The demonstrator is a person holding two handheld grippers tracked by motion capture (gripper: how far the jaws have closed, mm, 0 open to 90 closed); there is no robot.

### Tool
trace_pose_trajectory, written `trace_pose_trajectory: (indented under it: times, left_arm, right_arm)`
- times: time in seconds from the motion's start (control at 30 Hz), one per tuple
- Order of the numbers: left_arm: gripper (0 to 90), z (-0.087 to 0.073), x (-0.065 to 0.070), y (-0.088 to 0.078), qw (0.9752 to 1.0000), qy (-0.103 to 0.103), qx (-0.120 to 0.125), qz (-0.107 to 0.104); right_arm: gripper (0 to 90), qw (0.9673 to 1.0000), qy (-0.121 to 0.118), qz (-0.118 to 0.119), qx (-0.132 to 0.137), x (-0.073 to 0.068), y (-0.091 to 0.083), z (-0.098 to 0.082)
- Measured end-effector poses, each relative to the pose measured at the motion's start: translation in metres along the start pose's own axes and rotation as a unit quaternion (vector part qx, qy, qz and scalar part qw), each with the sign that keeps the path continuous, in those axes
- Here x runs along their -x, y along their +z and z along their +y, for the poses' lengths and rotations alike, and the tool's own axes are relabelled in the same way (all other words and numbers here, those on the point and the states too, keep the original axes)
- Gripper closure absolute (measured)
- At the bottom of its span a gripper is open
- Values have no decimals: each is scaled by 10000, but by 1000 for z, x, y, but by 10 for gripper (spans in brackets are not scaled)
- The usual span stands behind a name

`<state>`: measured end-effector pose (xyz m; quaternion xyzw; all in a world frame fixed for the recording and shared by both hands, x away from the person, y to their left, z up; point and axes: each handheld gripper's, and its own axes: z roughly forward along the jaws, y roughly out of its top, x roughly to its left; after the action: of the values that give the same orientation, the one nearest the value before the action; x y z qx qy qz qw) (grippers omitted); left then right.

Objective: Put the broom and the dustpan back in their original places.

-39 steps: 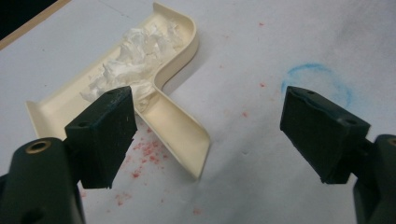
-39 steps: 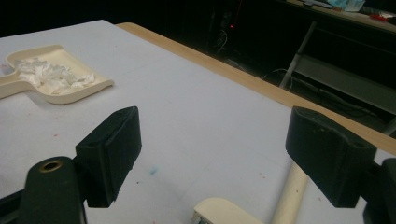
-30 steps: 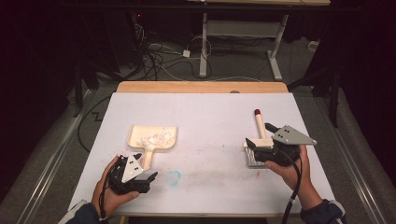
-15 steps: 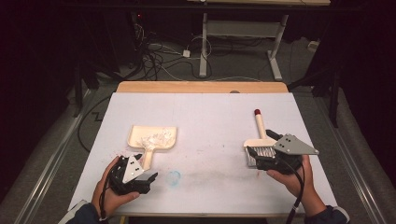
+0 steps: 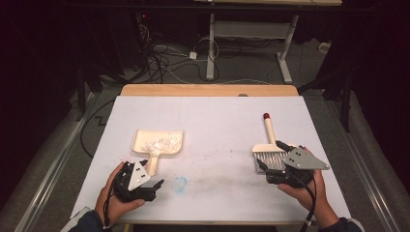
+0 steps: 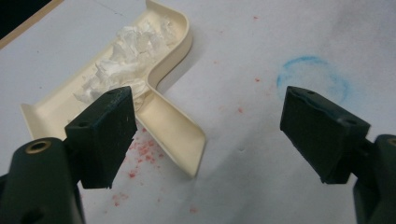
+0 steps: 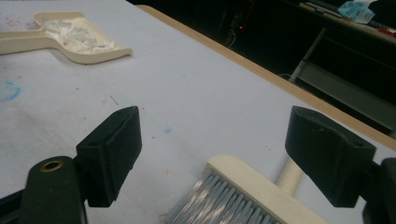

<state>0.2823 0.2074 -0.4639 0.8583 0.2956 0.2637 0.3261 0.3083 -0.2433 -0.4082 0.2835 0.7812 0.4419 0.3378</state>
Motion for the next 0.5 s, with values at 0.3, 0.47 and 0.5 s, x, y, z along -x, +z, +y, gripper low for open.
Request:
trace_pose_trajectory:
  times: [0.3,0.47,0.5]
  left_arm:
    - [180,0,1,1,10000,46,-26,-9]
    - [180,0,1,1,10000,68,-37,-11]
    - [180,0,1,1,10000,72,-37,-11]
  right_arm:
    - [195,9999,-101,73,56,-2,-4,-9]
    - [195,9999,-110,75,33,-4,-6,-18]
    - [195,9999,-95,94,3,-5,-6,-20]
